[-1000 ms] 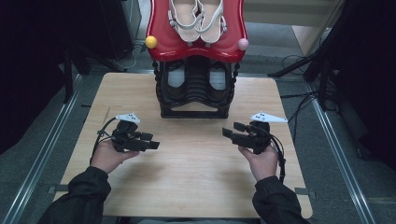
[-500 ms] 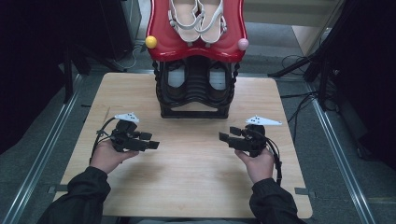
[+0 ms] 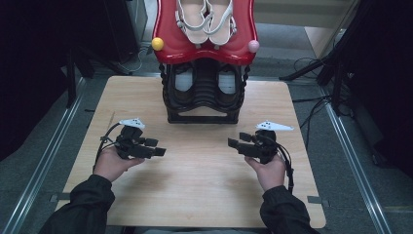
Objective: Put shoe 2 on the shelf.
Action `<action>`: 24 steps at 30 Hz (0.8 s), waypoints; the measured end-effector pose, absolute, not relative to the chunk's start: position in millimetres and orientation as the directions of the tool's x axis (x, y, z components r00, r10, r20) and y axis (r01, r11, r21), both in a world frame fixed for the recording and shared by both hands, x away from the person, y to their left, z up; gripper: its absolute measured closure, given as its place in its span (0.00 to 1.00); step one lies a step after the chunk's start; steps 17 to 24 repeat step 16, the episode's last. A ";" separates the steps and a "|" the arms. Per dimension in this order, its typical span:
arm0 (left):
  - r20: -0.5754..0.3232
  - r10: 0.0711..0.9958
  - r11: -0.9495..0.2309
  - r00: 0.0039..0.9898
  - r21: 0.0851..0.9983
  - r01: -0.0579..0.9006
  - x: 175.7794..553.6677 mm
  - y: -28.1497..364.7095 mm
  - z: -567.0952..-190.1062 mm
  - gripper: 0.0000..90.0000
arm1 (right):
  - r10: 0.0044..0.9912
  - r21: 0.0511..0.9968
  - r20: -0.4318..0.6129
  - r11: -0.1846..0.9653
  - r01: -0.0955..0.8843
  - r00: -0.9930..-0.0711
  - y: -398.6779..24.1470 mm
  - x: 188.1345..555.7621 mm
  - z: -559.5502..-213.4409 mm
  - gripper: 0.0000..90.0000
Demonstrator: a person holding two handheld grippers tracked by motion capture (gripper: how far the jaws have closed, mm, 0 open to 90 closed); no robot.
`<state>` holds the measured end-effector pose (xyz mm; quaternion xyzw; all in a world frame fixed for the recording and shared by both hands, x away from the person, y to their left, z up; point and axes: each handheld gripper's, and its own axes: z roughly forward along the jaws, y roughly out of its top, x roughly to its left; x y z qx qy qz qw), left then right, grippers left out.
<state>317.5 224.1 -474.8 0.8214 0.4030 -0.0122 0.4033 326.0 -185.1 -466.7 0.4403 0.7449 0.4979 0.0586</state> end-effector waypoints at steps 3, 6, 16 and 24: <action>-0.347 0.651 -0.350 0.675 0.652 0.673 317.4 224.0 -475.0 0.44 | 0.712 0.787 0.358 0.117 0.605 -0.604 -184.3 325.9 -467.0 0.44; -0.347 0.652 -0.350 0.674 0.651 0.673 317.4 224.1 -475.3 0.44 | 0.712 0.787 0.358 0.119 0.605 -0.605 -184.0 325.9 -466.9 0.44; -0.341 0.674 -0.349 0.655 0.635 0.689 319.3 220.6 -480.3 0.41 | 0.706 0.769 0.354 0.153 0.621 -0.613 -179.5 328.1 -472.3 0.44; -0.341 0.674 -0.349 0.655 0.635 0.689 319.3 220.6 -480.3 0.41 | 0.706 0.769 0.354 0.153 0.621 -0.613 -179.5 328.1 -472.3 0.44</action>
